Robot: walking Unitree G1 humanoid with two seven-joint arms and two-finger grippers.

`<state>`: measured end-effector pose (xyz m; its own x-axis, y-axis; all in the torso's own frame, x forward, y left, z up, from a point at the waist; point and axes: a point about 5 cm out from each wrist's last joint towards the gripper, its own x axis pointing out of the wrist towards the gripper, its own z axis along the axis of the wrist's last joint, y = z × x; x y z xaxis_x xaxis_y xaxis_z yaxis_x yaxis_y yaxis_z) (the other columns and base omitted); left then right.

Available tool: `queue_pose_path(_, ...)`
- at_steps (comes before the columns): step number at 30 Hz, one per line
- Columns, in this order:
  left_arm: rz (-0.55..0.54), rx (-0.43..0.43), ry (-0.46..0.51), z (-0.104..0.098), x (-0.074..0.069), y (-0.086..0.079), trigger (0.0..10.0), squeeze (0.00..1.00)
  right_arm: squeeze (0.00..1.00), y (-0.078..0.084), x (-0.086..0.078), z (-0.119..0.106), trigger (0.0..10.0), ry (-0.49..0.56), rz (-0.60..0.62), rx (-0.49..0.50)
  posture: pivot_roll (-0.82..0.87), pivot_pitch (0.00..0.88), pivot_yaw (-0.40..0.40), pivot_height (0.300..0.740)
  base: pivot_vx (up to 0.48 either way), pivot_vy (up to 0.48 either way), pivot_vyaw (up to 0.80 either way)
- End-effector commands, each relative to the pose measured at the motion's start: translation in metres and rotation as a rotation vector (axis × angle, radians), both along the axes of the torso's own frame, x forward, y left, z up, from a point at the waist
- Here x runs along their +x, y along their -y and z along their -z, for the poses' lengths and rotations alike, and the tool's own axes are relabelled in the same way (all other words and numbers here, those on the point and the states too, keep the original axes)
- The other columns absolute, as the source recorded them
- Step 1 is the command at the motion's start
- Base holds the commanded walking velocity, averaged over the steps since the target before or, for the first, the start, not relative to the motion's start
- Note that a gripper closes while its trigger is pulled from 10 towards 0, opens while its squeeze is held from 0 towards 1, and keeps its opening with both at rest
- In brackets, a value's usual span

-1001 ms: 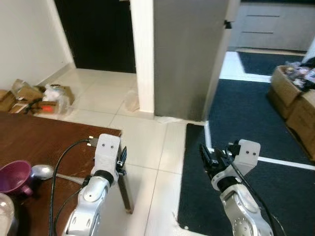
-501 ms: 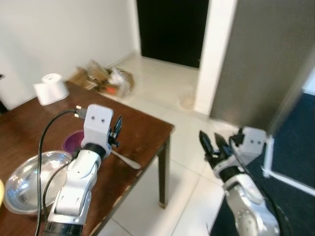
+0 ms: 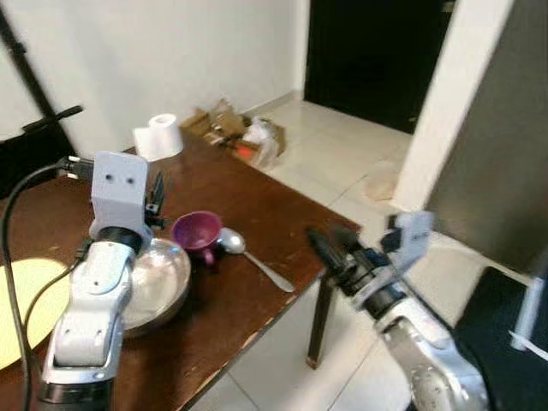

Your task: Setting the table

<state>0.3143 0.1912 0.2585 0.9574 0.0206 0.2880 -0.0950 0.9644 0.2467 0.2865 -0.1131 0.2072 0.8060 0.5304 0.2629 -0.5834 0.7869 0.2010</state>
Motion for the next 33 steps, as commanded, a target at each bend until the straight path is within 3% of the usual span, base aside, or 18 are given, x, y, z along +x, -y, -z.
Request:
queue_pose_path(1,0.050,0.018,-0.053,0.002,0.003,0.003,10.0,0.00,0.04,0.001,-0.002,0.001,10.0,-0.012,-0.003,0.002,0.02,0.081,0.091,0.740,0.000,0.000,0.80)
queue_pose_path(4,0.143,0.022,-0.114,-0.003,0.006,0.005,10.0,0.00,0.04,0.003,0.000,0.003,10.0,-0.027,0.020,-0.006,0.02,0.082,0.097,0.740,0.000,0.000,0.80)
queue_pose_path(16,0.231,0.039,-0.194,-0.010,0.009,0.005,10.0,0.00,0.02,0.012,0.005,0.008,10.0,-0.055,0.135,-0.013,0.02,0.080,0.105,0.740,0.000,0.000,0.80)
queue_pose_path(20,0.237,0.026,-0.226,-0.008,0.013,0.006,10.0,0.00,0.00,0.021,0.011,0.010,10.0,-0.076,0.222,0.010,0.01,0.071,0.103,0.740,0.000,0.000,0.00)
queue_pose_path(30,0.241,0.018,-0.262,-0.001,0.016,0.008,10.0,0.00,0.00,0.022,0.012,0.010,10.0,-0.079,0.240,0.013,0.01,0.068,0.103,0.740,0.000,0.000,0.00)
queue_pose_path(33,0.285,0.058,-0.283,0.001,0.017,0.007,10.0,0.00,0.00,0.021,0.011,0.011,10.0,-0.081,0.240,0.011,0.01,0.069,0.103,0.740,0.000,0.000,0.00)
